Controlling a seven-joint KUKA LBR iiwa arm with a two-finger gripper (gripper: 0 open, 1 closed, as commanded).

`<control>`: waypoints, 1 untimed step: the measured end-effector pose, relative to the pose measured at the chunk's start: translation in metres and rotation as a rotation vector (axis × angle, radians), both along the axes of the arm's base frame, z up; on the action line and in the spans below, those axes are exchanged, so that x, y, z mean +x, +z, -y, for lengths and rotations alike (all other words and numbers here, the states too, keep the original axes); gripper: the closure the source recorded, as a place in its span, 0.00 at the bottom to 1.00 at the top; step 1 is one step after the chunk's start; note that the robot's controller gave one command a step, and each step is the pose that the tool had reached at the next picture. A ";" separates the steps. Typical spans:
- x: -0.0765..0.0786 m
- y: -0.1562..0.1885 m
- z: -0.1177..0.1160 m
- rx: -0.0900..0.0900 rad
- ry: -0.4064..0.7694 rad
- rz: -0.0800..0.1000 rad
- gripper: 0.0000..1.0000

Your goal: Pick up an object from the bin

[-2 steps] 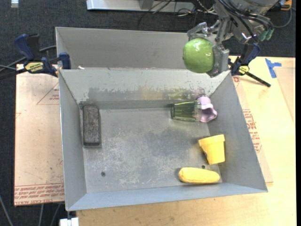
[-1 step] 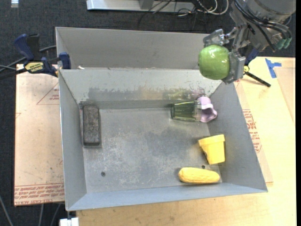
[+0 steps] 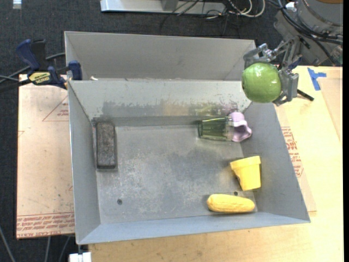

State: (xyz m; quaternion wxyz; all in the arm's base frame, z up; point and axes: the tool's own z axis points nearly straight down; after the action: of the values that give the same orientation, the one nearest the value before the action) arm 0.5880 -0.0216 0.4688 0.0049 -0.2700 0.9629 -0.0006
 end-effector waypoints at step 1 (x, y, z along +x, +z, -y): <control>-0.012 -0.048 0.009 0.002 0.098 0.005 0.00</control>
Offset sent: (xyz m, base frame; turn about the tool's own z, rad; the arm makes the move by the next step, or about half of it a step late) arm -0.0648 -0.0462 -0.0222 -0.2982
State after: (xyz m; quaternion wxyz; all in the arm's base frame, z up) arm 0.5760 -0.0306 0.4208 0.0073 -0.3167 0.9485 -0.0002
